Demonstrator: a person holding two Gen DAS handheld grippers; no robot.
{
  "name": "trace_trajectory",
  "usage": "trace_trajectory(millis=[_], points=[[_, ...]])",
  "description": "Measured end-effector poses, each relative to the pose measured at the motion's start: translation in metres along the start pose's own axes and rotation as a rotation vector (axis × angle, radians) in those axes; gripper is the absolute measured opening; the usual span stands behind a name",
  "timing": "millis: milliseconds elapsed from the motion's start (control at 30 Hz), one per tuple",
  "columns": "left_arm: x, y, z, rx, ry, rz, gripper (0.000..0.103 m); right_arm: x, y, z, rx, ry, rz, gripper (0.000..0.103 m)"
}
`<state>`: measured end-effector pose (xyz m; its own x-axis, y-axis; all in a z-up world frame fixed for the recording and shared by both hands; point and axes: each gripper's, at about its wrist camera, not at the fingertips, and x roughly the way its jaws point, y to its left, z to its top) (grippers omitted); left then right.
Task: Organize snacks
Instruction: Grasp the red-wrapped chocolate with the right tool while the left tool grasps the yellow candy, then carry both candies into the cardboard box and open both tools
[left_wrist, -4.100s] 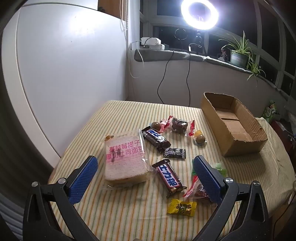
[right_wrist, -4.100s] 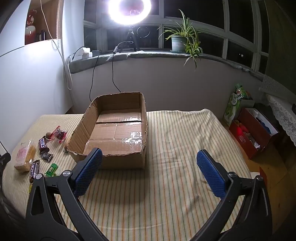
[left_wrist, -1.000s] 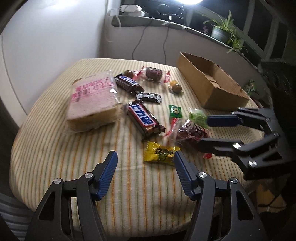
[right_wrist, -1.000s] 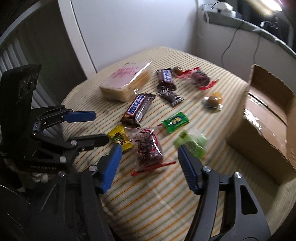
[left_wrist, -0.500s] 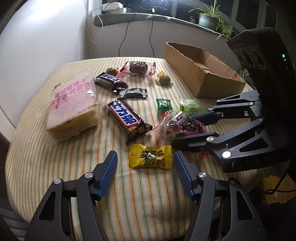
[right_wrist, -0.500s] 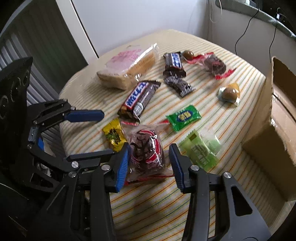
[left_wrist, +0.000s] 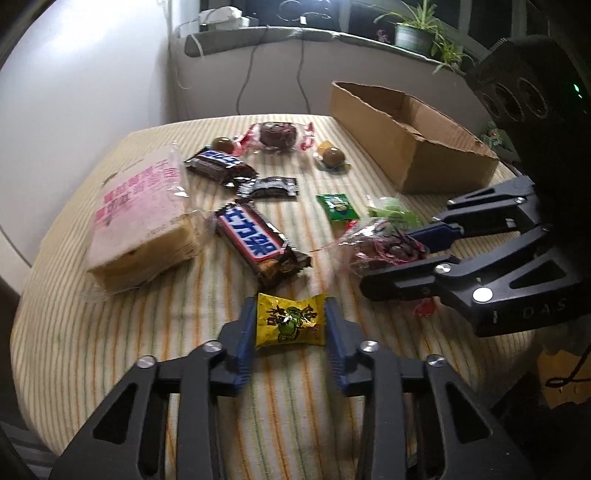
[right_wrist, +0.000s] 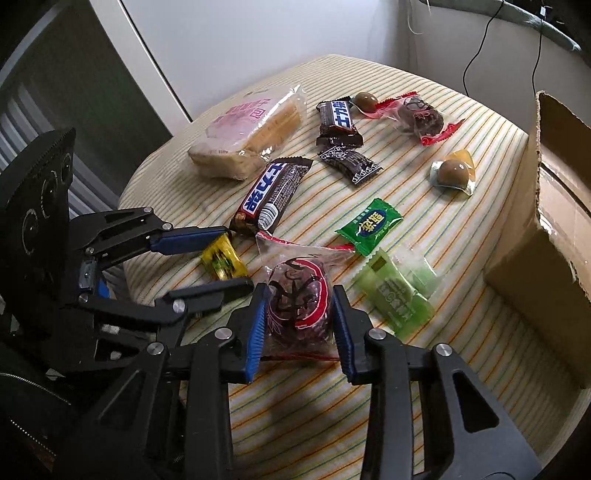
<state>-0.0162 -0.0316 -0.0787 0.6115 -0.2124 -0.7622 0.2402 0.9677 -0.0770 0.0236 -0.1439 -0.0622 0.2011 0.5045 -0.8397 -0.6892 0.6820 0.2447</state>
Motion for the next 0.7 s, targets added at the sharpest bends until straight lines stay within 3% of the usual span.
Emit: trace_trajectory(millis=[433,700], points=[[-0.013,0.011,-0.002,-0.074,-0.017,-0.016,0.027,-0.014,0.004,-0.003,0.037,-0.05,0.011,0.034],[-0.029,0.009,0.024,-0.071,-0.091,-0.047,0.027,-0.05,-0.001,-0.002,0.061,-0.139,-0.009,0.034]])
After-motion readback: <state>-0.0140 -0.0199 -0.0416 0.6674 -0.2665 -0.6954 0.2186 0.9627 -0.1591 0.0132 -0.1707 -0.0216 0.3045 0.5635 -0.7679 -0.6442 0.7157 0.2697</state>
